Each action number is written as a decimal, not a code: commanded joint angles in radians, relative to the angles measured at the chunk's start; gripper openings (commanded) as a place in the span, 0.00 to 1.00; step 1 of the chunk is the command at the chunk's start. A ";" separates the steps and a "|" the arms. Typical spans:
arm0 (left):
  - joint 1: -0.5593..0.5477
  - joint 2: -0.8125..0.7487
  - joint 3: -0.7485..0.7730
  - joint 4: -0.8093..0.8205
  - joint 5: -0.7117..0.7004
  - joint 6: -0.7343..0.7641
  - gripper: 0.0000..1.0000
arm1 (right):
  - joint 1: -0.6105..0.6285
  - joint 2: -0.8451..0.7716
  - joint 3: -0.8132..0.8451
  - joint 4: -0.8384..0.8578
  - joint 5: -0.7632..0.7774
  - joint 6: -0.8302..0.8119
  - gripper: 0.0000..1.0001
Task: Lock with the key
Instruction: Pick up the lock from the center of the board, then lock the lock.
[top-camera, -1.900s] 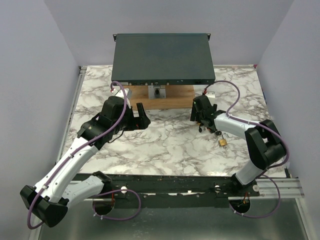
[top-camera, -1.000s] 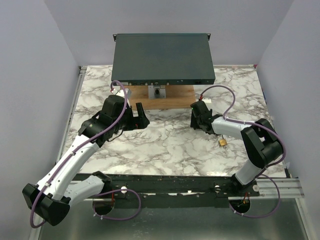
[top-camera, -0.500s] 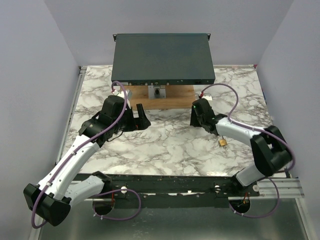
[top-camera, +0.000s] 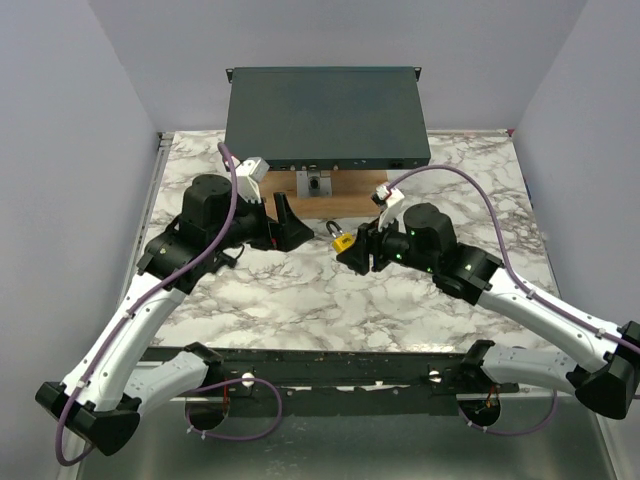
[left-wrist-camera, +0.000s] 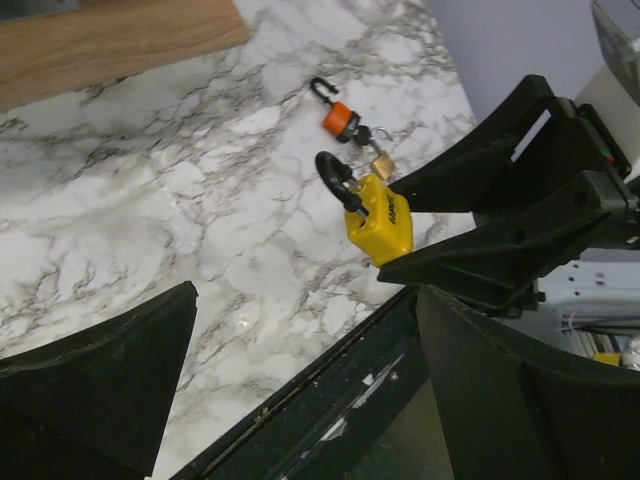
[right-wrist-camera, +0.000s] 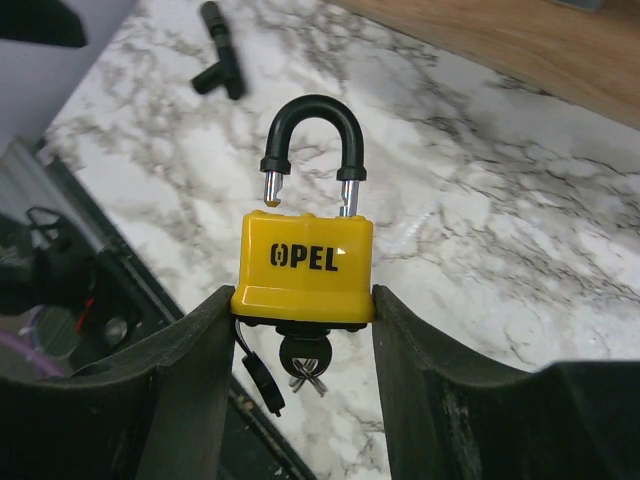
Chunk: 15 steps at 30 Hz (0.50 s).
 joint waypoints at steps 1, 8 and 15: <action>0.003 0.001 0.072 0.010 0.157 -0.008 0.87 | 0.040 -0.010 0.121 -0.048 -0.145 -0.058 0.05; 0.002 0.037 0.099 -0.015 0.195 -0.064 0.79 | 0.134 0.032 0.212 -0.080 -0.138 -0.093 0.04; 0.002 0.048 0.097 -0.053 0.203 -0.119 0.67 | 0.158 0.036 0.241 -0.098 -0.067 -0.114 0.03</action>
